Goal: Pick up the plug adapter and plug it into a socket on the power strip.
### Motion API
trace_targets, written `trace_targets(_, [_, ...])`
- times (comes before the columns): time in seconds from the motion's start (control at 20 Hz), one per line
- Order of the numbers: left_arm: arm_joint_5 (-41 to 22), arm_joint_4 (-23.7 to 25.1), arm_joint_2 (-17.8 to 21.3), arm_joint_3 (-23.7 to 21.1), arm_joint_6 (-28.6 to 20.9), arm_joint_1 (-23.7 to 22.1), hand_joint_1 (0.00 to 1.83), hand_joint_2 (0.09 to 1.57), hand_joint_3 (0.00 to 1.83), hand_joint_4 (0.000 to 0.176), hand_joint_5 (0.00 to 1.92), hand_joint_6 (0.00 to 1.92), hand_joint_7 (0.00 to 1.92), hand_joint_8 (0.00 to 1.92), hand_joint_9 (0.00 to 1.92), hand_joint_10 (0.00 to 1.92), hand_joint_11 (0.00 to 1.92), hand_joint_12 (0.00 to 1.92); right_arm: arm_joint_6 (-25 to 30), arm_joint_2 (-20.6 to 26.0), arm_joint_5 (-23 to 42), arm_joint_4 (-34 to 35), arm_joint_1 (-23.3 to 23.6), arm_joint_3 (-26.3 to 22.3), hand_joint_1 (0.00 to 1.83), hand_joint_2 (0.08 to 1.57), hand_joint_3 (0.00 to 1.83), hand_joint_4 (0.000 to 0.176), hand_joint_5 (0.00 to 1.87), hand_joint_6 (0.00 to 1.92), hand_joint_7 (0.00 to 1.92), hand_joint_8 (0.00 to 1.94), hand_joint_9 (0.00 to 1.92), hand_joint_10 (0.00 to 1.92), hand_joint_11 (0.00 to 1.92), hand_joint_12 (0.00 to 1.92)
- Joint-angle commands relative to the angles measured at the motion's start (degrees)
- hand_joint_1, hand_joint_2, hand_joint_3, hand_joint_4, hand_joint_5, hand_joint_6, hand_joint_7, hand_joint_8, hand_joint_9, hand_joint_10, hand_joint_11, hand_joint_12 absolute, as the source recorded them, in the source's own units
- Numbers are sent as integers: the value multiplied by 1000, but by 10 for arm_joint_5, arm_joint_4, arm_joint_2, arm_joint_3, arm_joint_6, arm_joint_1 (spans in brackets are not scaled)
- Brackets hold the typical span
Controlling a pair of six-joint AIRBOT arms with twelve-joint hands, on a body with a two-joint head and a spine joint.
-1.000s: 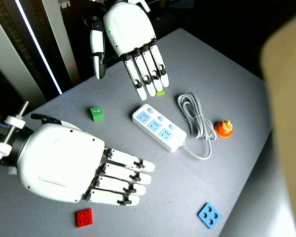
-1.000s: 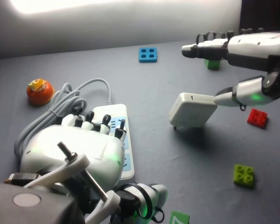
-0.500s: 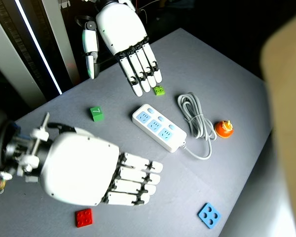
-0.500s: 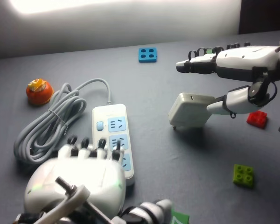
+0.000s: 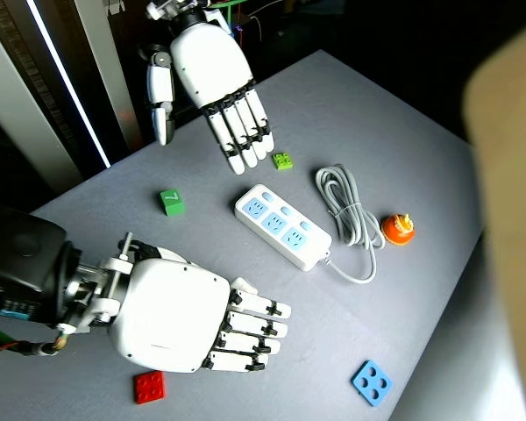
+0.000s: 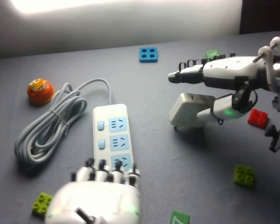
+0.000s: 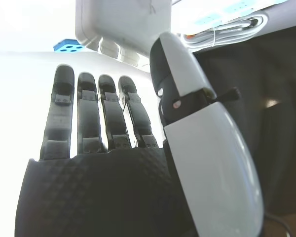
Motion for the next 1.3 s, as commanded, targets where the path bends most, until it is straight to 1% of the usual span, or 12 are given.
trace_targets(0.0, [-29,44,-6,1,-3,-4,0,1199,0,0,68,1,73,0,76,2,0,295,0,-1,7,5,3,3,1074,1231,0,0,114,9,81,6,103,6,0,444])
trace_targets(0.1, [-38,44,-27,4,-8,-5,0,1204,1,0,35,1,47,1,57,2,0,240,0,-7,7,5,1,8,1081,1227,0,0,117,5,90,5,122,8,0,489])
trace_targets(0.15, [-45,44,-38,6,-8,-5,0,1203,0,0,63,3,81,3,89,4,0,333,0,-11,6,5,-1,13,1079,1238,0,0,110,8,75,9,102,9,0,436])
trace_targets(0.25, [-52,44,-48,9,-9,1,15,1207,1,0,91,6,104,5,106,4,0,351,0,-16,3,5,-5,21,1064,1234,0,0,102,1,69,2,82,2,0,410])
trace_targets(0.35, [-59,44,-49,13,-10,7,0,1208,0,0,85,2,94,1,102,2,0,333,0,-21,-3,5,-9,30,1033,1248,4,0,92,1,55,5,65,6,0,345])
trace_targets(0.45, [-64,44,-49,21,-22,13,8,1204,0,0,92,2,109,4,118,5,0,376,0,-26,-9,5,-13,39,1057,1230,0,0,126,6,88,4,93,5,0,424])
trace_targets(0.65, [-49,55,-49,44,-31,20,2,1203,0,0,95,2,114,4,125,5,0,392,1,-36,-11,4,-13,53,1029,1250,4,0,91,2,60,1,71,1,0,351])
trace_targets(0.8, [-38,59,-49,54,-31,27,0,1203,0,0,54,2,72,4,93,3,0,330,2,-41,-13,4,-12,57,1050,1258,3,0,125,0,92,1,96,1,0,425])
trace_targets(0.95, [-25,67,-50,60,-31,37,7,1213,2,0,29,0,47,1,68,1,0,271,2,-46,-13,5,-13,60,1000,1279,2,0,101,0,56,2,81,0,0,309])
trace_targets(1.0, [-23,68,-51,60,-32,41,33,1210,0,0,41,2,62,2,83,3,0,327,3,-46,-13,5,-13,60,1026,1254,0,0,248,26,84,4,84,0,0,322])
trace_targets(1.15, [-17,79,-57,69,-36,56,8,1208,2,0,52,0,75,0,111,3,0,443,6,-49,-13,5,-12,60,1016,1273,6,0,136,0,53,0,56,0,0,294])
trace_targets(1.25, [-10,85,-62,77,-37,62,0,1212,2,0,26,1,56,0,93,1,0,369,6,-49,-13,5,-12,60,1015,1249,0,0,132,1,58,1,74,2,0,335])
